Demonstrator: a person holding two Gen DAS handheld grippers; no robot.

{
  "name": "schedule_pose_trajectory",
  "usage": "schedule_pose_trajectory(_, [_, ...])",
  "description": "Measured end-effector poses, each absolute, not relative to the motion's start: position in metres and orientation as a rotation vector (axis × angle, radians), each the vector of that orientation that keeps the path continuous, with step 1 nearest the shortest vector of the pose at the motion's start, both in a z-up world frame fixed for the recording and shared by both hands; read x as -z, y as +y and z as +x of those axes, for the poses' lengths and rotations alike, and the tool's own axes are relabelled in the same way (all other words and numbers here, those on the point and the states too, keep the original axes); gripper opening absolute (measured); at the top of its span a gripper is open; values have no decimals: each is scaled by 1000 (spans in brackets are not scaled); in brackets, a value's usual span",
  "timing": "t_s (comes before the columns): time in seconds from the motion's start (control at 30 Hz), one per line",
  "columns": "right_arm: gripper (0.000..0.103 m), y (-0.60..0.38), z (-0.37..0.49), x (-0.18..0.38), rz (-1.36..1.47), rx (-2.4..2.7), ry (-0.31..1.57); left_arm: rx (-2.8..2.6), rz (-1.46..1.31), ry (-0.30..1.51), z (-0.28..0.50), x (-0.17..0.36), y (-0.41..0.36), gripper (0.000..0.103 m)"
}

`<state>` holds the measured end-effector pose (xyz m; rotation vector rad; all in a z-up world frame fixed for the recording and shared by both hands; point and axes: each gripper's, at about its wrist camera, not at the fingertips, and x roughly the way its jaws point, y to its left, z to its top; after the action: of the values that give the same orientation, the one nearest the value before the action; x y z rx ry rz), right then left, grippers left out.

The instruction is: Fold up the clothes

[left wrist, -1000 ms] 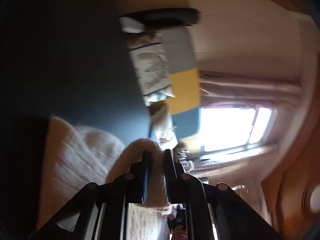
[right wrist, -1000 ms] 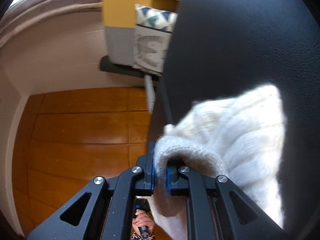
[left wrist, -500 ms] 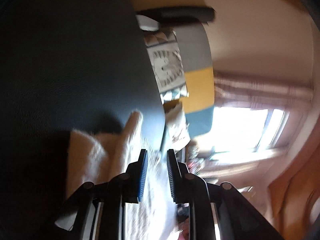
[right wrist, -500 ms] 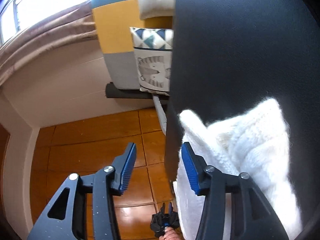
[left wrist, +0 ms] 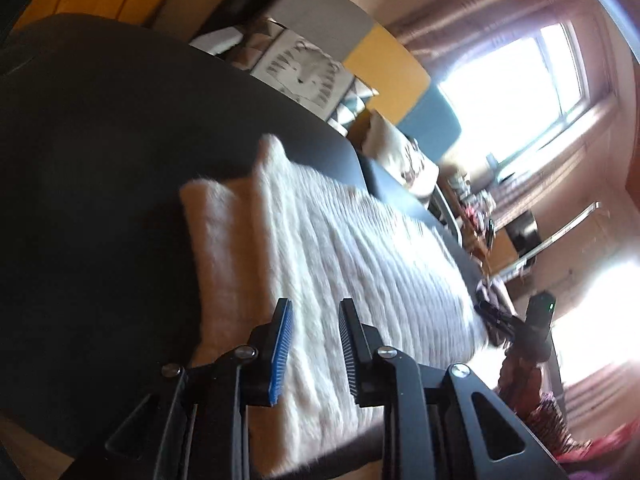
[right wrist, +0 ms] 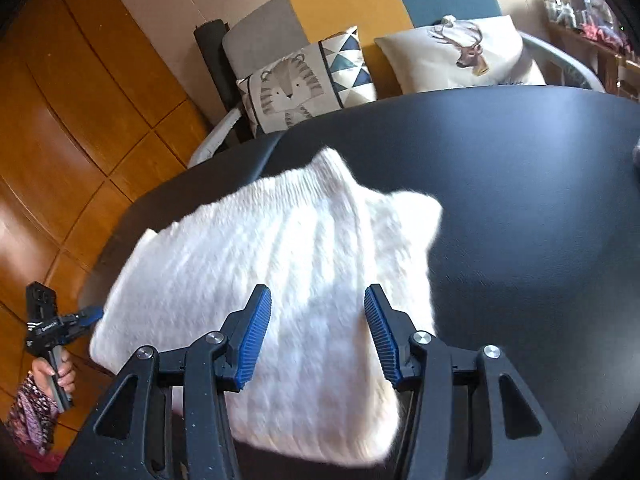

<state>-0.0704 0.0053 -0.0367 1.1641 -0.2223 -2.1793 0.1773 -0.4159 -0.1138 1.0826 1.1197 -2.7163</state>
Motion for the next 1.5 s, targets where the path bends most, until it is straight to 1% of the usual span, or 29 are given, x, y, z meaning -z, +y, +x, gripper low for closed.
schedule_pose_trajectory(0.1, [52, 15, -70, 49, 1219, 2132, -279, 2702, 1118, 1075, 179, 120, -410, 23])
schedule_pose_trajectory(0.17, [52, 17, -68, 52, 1234, 2101, -286, 2690, 1120, 1078, 181, 122, -408, 23])
schedule_pose_trajectory(0.3, [52, 25, -52, 48, 1146, 2052, -282, 2685, 1095, 1095, 188, 124, -404, 23])
schedule_pose_trajectory(0.33, [47, 23, -49, 49, 1131, 2036, -266, 2690, 1094, 1091, 188, 125, -402, 23])
schedule_pose_trajectory(0.37, [36, 20, -47, 51, 1128, 2028, -239, 2691, 1099, 1088, 187, 126, -400, 23])
schedule_pose_trajectory(0.4, [6, 15, -47, 54, 1149, 2028, -197, 2685, 1114, 1081, 184, 128, -397, 22])
schedule_pose_trajectory(0.43, [7, 10, -47, 59, 1180, 2033, -166, 2677, 1134, 1072, 180, 129, -395, 10])
schedule_pose_trajectory(0.47, [7, 11, -48, 60, 1183, 2031, -181, 2678, 1140, 1068, 178, 129, -392, 3])
schedule_pose_trajectory(0.5, [6, 13, -48, 58, 1173, 2024, -217, 2697, 1124, 1083, 178, 127, -390, 0])
schedule_pose_trajectory(0.57, [6, 19, -49, 53, 1144, 2013, -289, 2750, 1065, 1108, 182, 118, -386, 0])
schedule_pose_trajectory(0.73, [6, 44, -44, 24, 1031, 1980, -456, 2871, 905, 1078, 208, 91, -381, 0])
schedule_pose_trajectory(0.8, [6, 49, -38, 17, 1011, 1960, -473, 2888, 890, 1054, 218, 87, -381, 0])
schedule_pose_trajectory(0.9, [6, 48, -33, 24, 1041, 1959, -442, 2824, 949, 964, 220, 94, -382, 0])
schedule_pose_trajectory(0.93, [6, 49, -33, 29, 1055, 1958, -450, 2790, 946, 962, 220, 99, -385, 3])
schedule_pose_trajectory(0.97, [6, 50, -34, 34, 1070, 1951, -475, 2764, 943, 983, 219, 103, -389, 8])
schedule_pose_trajectory(1.0, [6, 51, -35, 39, 1085, 1945, -506, 2744, 943, 1008, 218, 106, -391, 21])
schedule_pose_trajectory(1.07, [6, 53, -37, 47, 1110, 1944, -542, 2715, 963, 976, 213, 109, -392, 21])
schedule_pose_trajectory(1.17, [7, 54, -38, 56, 1145, 1933, -568, 2700, 1048, 856, 204, 112, -387, 22])
schedule_pose_trajectory(1.3, [7, 54, -37, 60, 1173, 1931, -566, 2692, 1149, 863, 199, 120, -388, 23])
schedule_pose_trajectory(1.37, [7, 54, -37, 60, 1173, 1931, -565, 2674, 1090, 839, 203, 117, -392, 23])
schedule_pose_trajectory(1.43, [7, 54, -37, 59, 1177, 1935, -551, 2665, 976, 898, 211, 115, -400, 24])
schedule_pose_trajectory(1.5, [7, 53, -38, 59, 1185, 1931, -543, 2643, 956, 969, 213, 118, -406, 27])
